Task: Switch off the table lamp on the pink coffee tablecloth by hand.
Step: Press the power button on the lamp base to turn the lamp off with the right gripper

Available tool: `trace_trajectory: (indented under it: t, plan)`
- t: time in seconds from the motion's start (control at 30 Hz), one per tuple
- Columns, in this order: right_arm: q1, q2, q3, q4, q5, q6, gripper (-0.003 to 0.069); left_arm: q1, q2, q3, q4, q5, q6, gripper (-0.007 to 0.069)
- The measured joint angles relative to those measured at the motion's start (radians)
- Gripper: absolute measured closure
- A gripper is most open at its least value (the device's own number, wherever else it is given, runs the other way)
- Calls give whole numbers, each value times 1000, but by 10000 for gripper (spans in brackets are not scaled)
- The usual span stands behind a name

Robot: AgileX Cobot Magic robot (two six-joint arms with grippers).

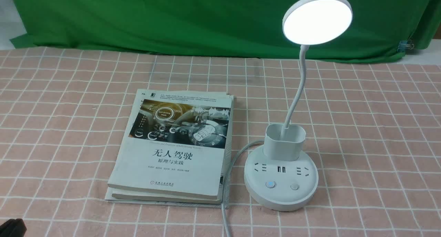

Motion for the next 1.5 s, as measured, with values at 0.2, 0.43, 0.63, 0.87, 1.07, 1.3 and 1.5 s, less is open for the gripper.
trace_trajectory:
  t: [0.2,0.43,0.63,0.87,1.07,1.3,1.5]
  plan:
    - [0,0,0,0,0,0,420,0,0,0,0,0,0,618]
    - [0,0,0,0,-1,0,420,0,0,0,0,0,0,618]
    - [0,0,0,0,-1,0,420,0,0,0,0,0,0,618]
    - [0,0,0,0,-1,0,420,0,0,0,0,0,0,618]
    - [0,0,0,0,0,0,420,0,0,0,0,0,0,618]
    - [0,0,0,0,-6,0,420,0,0,0,0,0,0,618]
    - [0,0,0,67,-142,204,420,0,0,0,0,0,0,618]
